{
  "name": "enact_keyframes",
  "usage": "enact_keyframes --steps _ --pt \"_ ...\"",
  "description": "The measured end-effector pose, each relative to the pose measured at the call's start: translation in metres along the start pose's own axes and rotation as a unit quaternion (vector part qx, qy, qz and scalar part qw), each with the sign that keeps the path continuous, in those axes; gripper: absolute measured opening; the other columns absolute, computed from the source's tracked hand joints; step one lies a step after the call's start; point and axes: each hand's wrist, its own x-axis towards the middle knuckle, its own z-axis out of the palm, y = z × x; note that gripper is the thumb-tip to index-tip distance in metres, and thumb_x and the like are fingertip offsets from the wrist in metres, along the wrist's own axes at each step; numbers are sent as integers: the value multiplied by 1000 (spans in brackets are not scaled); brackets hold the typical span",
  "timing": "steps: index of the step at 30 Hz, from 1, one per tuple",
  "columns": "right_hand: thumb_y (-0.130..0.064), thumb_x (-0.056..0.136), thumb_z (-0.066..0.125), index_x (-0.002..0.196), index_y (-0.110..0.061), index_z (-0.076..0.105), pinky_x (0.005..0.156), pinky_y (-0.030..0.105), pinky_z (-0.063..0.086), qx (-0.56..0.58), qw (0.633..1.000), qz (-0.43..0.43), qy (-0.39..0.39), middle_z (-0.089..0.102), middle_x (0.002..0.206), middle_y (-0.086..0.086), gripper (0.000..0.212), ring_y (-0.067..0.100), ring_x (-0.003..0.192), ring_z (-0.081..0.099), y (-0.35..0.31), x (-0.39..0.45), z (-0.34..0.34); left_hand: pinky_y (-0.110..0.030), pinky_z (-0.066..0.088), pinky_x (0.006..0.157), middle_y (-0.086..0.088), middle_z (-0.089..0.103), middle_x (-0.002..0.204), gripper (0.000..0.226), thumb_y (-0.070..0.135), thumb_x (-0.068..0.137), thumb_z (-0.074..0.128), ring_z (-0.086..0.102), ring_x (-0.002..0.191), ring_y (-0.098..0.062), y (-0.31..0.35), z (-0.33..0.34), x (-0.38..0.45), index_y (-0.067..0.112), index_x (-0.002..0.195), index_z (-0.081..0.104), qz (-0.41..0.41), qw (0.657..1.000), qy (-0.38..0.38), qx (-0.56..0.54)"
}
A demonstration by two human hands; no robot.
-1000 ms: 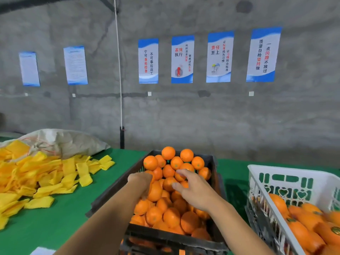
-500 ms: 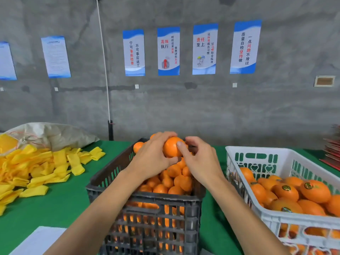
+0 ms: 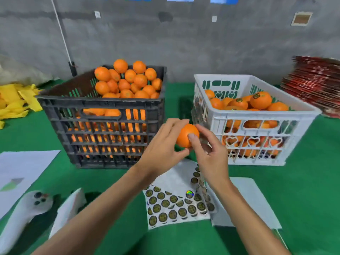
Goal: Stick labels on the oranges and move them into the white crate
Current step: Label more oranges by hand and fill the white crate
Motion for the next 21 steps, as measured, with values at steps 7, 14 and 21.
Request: enact_keyframes --steps 7,14,21 --pt "-27 97 70 126 -27 69 99 28 55 -111 981 85 -138 71 122 -13 29 0 112 66 60 -33 -21 -44 47 98 5 35 128 64 24 81 78 45 119 -21 -31 74 -45 23 135 43 -155 983 -77 -54" --pt "-61 71 86 127 -46 68 101 0 30 -165 928 159 -294 52 135 -40 60 -16 131 41 79 -50 -57 -38 50 96 16 35 133 63 34 90 73 51 117 -15 -46 91 -61 39 136 30 -179 978 -69 -78" --pt "-43 79 80 115 -33 77 111 17 36 -192 933 103 -285 61 134 -30 37 -4 131 45 86 -47 -53 -24 46 93 18 37 137 67 37 89 75 53 115 -10 -56 93 -64 51 133 27 -196 972 -58 -118"
